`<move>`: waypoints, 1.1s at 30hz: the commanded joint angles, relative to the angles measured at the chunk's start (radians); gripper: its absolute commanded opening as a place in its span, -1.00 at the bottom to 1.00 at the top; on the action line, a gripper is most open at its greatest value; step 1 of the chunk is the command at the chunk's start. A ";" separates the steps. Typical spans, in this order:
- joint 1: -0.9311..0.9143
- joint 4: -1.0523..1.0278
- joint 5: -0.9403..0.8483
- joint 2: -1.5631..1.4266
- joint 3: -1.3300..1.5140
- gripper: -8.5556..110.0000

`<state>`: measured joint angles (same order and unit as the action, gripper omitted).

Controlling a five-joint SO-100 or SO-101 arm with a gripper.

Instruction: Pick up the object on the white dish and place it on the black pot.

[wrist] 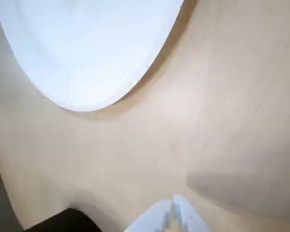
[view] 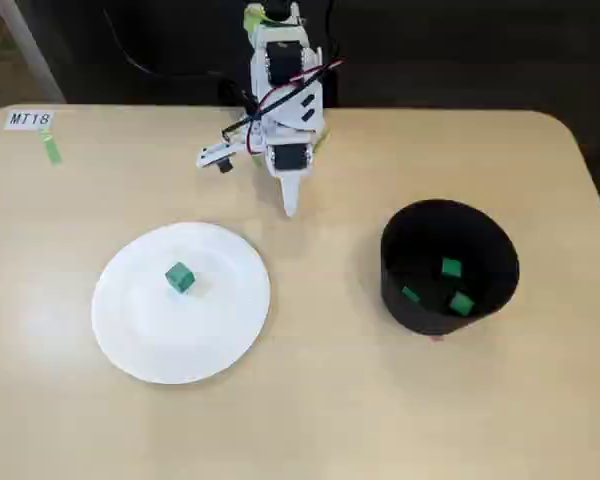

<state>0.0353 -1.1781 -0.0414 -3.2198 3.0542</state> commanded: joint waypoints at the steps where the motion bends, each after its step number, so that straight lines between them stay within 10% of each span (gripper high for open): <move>1: -0.015 0.227 -0.005 0.044 -0.063 -0.86; 12: -0.015 0.249 -0.015 0.124 -0.106 -0.86; 22: -0.083 0.075 -0.129 0.899 -0.956 -0.86; 33: -0.307 -0.144 0.163 1.362 -1.373 -0.86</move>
<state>-0.2148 -1.3085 0.0598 -1.8807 1.7457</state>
